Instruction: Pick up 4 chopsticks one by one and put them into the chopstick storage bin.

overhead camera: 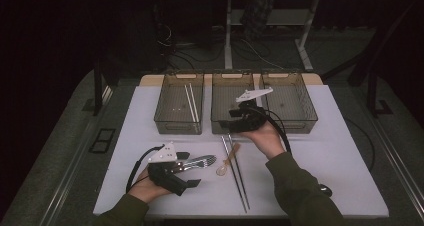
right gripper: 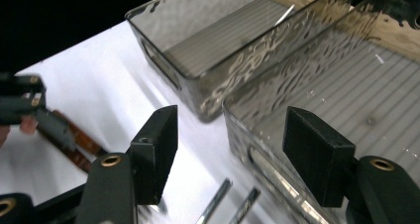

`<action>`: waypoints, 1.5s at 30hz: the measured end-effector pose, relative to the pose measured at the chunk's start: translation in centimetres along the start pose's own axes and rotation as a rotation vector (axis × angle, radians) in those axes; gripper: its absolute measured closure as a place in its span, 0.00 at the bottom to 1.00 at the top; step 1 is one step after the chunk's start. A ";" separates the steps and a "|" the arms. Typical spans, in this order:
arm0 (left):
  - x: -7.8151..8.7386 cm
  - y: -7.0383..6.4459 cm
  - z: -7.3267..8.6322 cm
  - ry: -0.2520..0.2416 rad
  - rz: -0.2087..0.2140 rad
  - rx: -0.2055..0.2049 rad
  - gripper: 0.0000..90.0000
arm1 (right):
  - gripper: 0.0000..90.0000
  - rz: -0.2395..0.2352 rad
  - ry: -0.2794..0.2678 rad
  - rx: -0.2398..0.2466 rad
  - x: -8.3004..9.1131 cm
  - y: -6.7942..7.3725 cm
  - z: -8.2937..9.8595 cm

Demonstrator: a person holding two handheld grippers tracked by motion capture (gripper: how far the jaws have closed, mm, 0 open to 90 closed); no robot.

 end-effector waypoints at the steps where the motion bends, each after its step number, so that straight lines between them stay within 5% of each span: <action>1: 0.0 0.0 0.0 0.000 0.000 0.001 0.02 | 0.42 -0.001 0.001 0.001 0.3 0.0 0.3; 18: -0.3 -0.1 0.1 0.010 -0.006 0.004 0.02 | 0.42 -0.019 0.036 -0.009 3.6 0.1 6.7; 37: -0.2 -0.3 0.0 0.015 -0.004 -0.012 0.02 | 0.42 -0.038 0.173 0.001 3.7 3.7 12.6; 45: -0.2 -0.3 0.1 0.016 -0.001 -0.013 0.02 | 0.41 -0.054 0.195 0.004 2.3 4.8 13.0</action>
Point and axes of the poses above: each handheld gripper's, and its own axes: x roughly backward along the jaws, z roughly out of its underside, y roughly to its left, the point moved 9 cm from there along -x, roughly forward along the jaws, and after that the axes turned 5 degrees about -z, right-handed, at the moved point
